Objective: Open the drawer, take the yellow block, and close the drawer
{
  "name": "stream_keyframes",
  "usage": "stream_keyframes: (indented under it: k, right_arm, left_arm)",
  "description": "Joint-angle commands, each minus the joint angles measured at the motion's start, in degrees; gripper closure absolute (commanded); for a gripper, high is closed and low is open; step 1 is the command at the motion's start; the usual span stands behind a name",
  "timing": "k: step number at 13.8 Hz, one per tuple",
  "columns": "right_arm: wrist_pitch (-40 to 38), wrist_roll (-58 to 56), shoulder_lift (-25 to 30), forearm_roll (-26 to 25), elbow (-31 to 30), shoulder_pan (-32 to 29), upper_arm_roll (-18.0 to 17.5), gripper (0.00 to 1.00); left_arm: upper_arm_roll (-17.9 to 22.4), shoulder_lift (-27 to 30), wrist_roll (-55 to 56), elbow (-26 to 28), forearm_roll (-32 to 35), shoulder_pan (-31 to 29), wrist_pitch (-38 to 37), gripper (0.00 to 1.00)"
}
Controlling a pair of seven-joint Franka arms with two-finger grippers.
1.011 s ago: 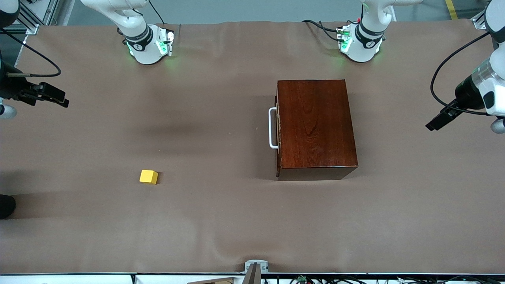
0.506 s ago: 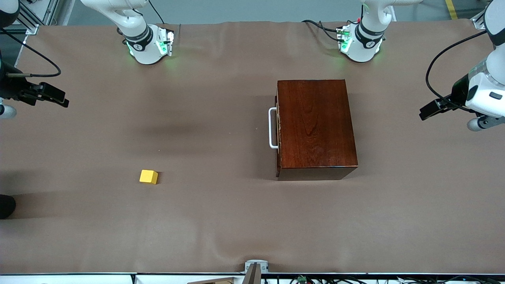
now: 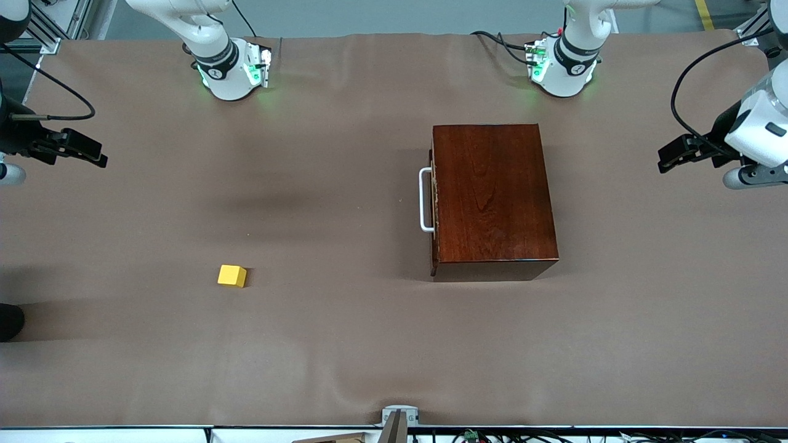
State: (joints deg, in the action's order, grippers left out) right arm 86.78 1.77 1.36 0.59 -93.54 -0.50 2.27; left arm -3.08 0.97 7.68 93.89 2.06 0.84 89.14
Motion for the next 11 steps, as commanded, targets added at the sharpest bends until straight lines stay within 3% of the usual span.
stream_keyframes:
  k: [1,6,11]
  right_arm:
    - [-0.5,-0.5,-0.2,-0.4,0.9,-0.6,-0.5,0.00]
    - [-0.4,-0.5,-0.2,-0.4,0.9,-0.7,-0.5,0.00]
    - [-0.3,-0.6,-0.2,-0.4,0.9,-0.7,-0.5,0.00]
  left_arm:
    - [-0.1,-1.0,-2.1,-2.7,-1.3,0.0,-3.0,0.00]
    - [-0.1,-0.4,-11.9,-2.8,-1.3,-0.7,-3.1,0.00]
    - [-0.1,-1.3,-11.4,-5.7,-1.2,0.0,-3.0,0.00]
